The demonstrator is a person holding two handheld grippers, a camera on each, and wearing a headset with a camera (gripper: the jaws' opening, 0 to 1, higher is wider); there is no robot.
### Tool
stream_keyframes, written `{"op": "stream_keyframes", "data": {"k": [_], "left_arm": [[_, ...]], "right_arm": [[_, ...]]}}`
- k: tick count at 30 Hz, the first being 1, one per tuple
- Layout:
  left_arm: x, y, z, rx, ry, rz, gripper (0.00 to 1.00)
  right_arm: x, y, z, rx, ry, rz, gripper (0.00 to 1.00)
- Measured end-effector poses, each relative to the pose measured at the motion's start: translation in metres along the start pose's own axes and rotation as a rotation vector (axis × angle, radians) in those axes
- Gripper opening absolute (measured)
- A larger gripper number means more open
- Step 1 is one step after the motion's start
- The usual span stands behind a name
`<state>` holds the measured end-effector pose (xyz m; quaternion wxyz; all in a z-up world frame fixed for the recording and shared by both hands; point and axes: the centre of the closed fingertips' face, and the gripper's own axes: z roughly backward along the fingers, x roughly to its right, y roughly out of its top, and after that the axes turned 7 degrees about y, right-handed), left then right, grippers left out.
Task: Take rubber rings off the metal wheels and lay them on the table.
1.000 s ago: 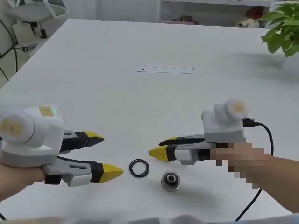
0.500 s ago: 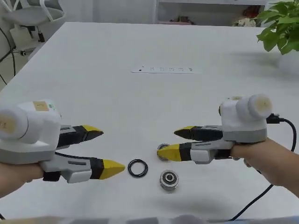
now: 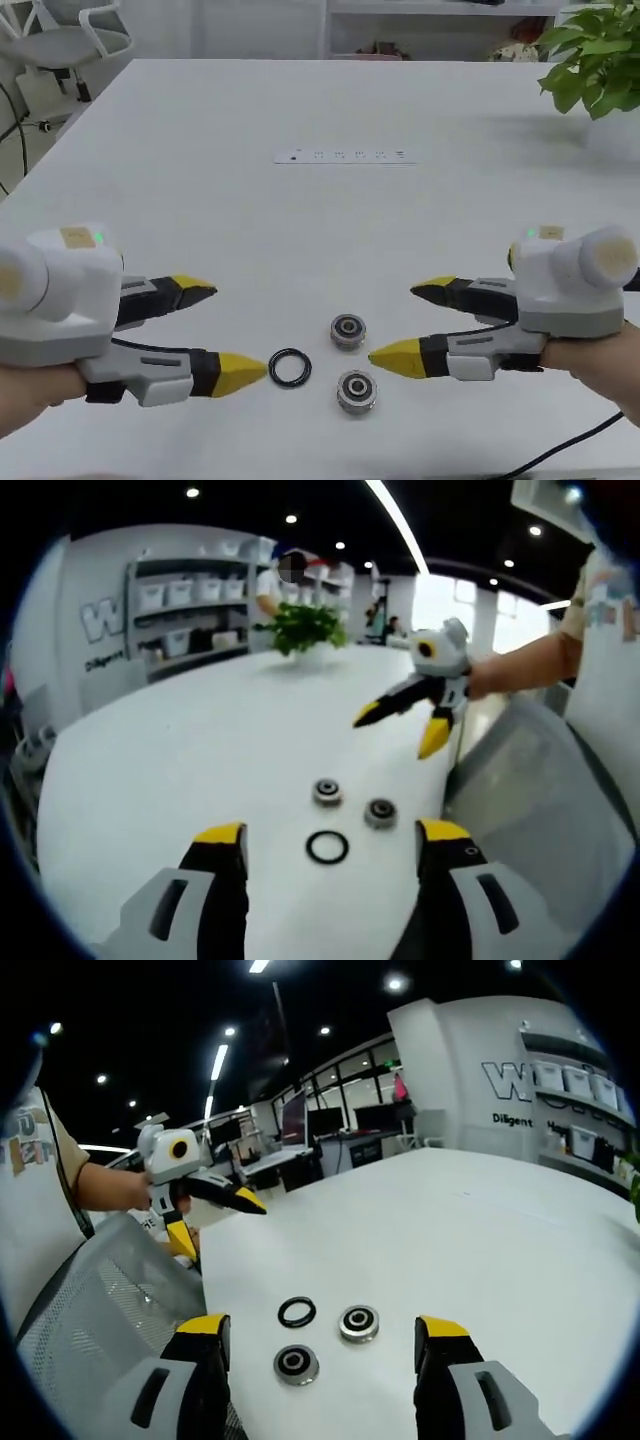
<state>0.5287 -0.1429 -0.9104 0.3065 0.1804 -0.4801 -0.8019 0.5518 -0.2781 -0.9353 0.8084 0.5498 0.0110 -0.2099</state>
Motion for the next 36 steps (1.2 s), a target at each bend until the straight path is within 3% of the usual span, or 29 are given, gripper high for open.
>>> {"op": "stream_keyframes", "data": {"k": [16, 28, 36], "left_arm": [[0.007, -0.005, 0.007, 0.001, 0.015, -0.007, 0.74], [0.01, -0.013, 0.01, -0.007, 0.02, 0.009, 0.75], [0.01, -0.012, 0.011, -0.003, 0.025, 0.014, 0.75]], "right_arm": [[-0.008, -0.023, 0.03, 0.0, -0.063, 0.007, 0.81], [-0.014, -0.031, 0.037, -0.001, -0.092, 0.0, 0.82], [-0.016, -0.032, 0.038, 0.007, -0.1, -0.012, 0.82]]}}
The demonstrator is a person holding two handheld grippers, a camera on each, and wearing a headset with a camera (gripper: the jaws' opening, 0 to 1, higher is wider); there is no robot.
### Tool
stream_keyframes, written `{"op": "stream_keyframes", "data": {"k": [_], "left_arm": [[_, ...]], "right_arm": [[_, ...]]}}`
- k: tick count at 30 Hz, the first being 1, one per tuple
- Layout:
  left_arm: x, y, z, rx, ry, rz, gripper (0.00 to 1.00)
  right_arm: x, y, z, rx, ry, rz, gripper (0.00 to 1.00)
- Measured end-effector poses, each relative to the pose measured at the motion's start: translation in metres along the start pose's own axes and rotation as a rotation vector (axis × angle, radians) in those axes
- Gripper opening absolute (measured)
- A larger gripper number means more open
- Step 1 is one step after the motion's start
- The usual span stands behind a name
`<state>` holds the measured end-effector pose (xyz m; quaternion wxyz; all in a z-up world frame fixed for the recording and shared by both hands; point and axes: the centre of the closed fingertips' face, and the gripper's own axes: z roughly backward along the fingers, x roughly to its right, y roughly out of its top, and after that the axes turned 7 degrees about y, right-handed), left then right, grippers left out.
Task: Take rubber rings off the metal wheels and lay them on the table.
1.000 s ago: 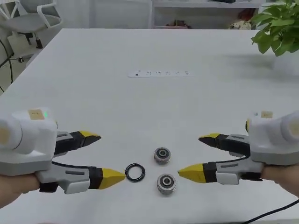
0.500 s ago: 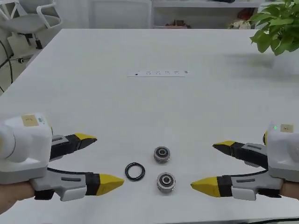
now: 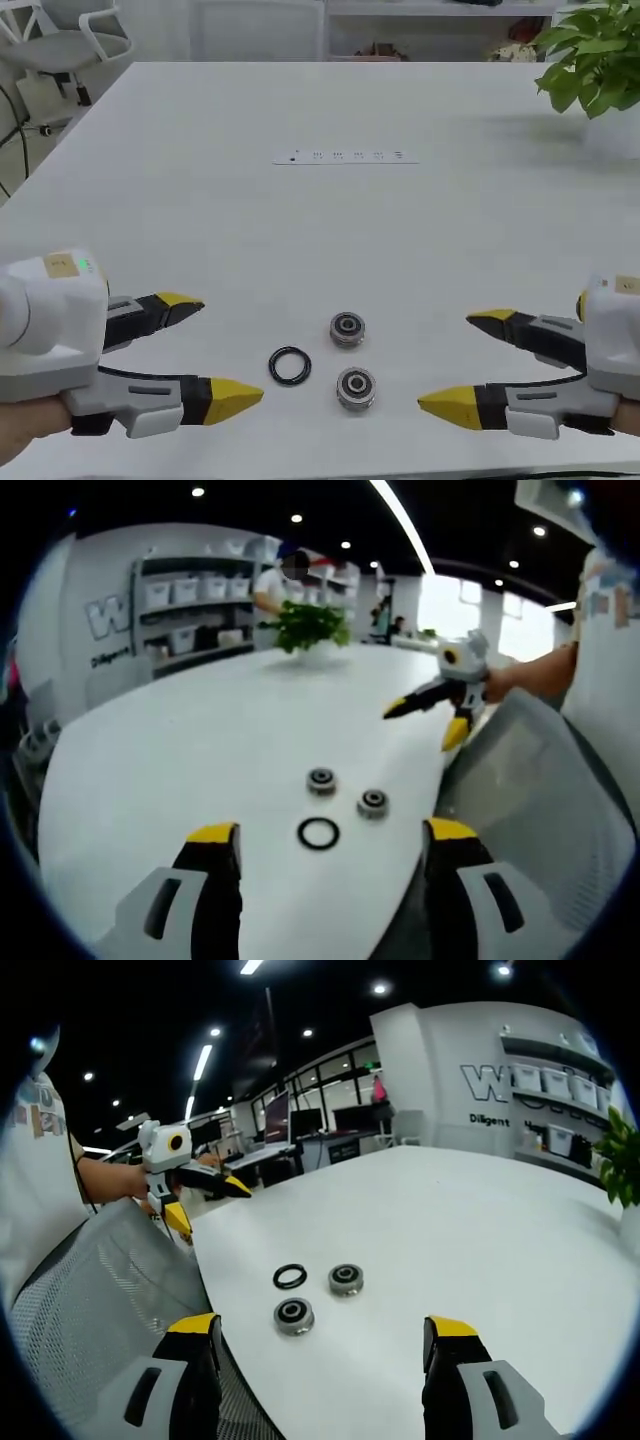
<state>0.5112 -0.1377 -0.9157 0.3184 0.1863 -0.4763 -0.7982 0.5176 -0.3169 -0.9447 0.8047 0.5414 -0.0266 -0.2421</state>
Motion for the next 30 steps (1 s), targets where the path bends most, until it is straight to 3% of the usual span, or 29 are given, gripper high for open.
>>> {"op": "stream_keyframes", "data": {"k": [8, 30], "left_arm": [[0.0004, 0.0007, 0.0011, 0.001, 0.003, 0.004, 0.75], [0.0009, -0.0012, 0.0019, -0.005, -0.001, 0.008, 0.74]], "right_arm": [[0.0013, 0.0033, 0.0024, 0.024, -0.009, -0.016, 0.82], [0.0008, 0.0013, 0.0042, 0.019, -0.006, -0.019, 0.78]]}}
